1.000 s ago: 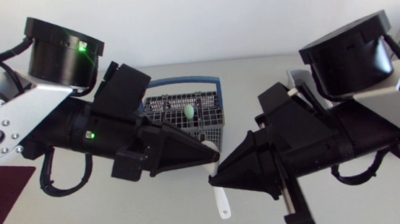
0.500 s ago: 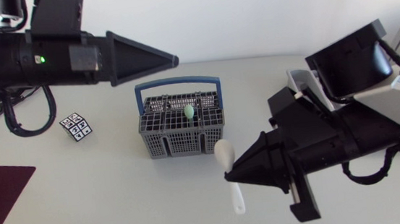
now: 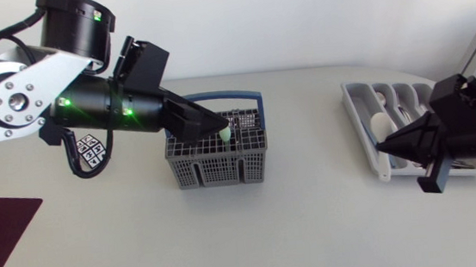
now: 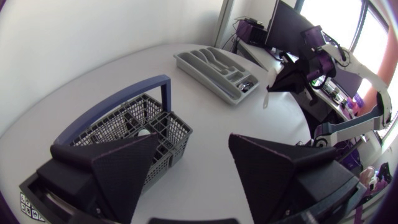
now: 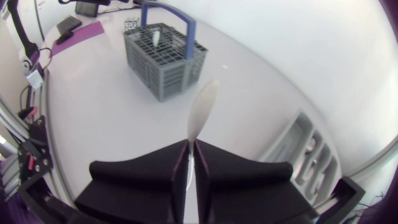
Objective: Transfer all utensils from the basket to the drawer tray.
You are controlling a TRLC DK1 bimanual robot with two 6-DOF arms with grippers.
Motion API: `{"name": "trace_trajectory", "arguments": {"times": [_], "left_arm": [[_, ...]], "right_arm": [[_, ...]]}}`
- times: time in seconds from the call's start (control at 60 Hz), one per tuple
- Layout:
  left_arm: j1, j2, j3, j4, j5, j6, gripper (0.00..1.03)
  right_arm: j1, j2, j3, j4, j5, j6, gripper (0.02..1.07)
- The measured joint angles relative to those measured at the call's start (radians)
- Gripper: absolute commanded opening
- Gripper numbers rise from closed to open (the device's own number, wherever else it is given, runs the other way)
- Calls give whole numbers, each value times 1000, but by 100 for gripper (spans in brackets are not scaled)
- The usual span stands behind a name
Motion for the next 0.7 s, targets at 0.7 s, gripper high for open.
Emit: {"name": "trace_trajectory", "arguments": {"times": [0.7], "left_arm": [[-77, 54, -26, 22, -108, 43, 80]], "right_arm": [[-459, 428, -98, 665, 185, -432, 12]]}}
